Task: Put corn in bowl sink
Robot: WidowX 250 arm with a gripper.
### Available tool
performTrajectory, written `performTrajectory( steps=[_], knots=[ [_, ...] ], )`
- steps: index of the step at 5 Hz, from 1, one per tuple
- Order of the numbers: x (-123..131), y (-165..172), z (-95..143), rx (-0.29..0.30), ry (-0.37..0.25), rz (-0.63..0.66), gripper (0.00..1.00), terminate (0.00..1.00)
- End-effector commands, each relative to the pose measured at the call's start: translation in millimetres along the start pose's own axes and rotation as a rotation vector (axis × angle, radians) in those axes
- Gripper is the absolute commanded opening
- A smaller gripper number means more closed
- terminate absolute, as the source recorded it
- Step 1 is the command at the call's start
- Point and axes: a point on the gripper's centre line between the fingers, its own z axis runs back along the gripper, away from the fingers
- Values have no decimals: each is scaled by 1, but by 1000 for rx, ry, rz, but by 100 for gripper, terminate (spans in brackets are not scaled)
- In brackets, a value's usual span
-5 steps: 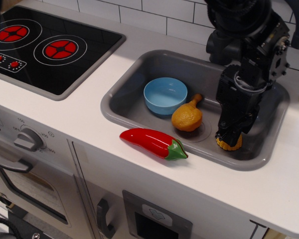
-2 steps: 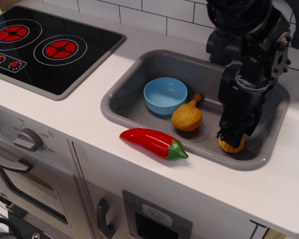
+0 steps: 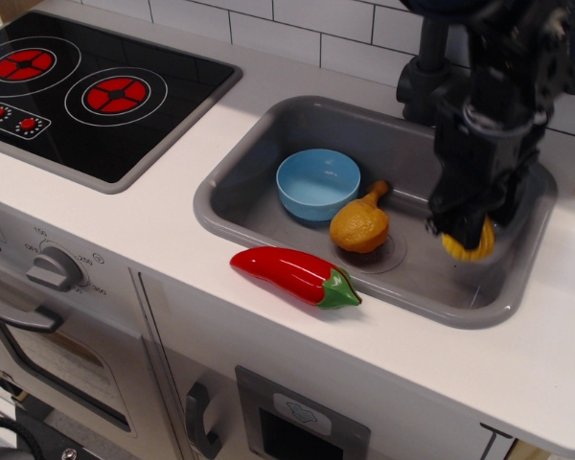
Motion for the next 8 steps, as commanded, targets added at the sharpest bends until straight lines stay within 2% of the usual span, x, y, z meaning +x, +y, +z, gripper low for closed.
performTrajectory(
  steps=[1,2,4,5,7,8],
  knots=[
    [54,-8,35,-38,-35,31,0,0],
    [75,-3,36,-27,-57,23,0,0],
    [118,-3,44,-40,-50,81,0,0],
    [128,-2,34,-22,-68,78,0,0],
    [133,7,14,15,-105,37,0,0],
    [135,8,16,17,-102,51,0,0]
  ],
)
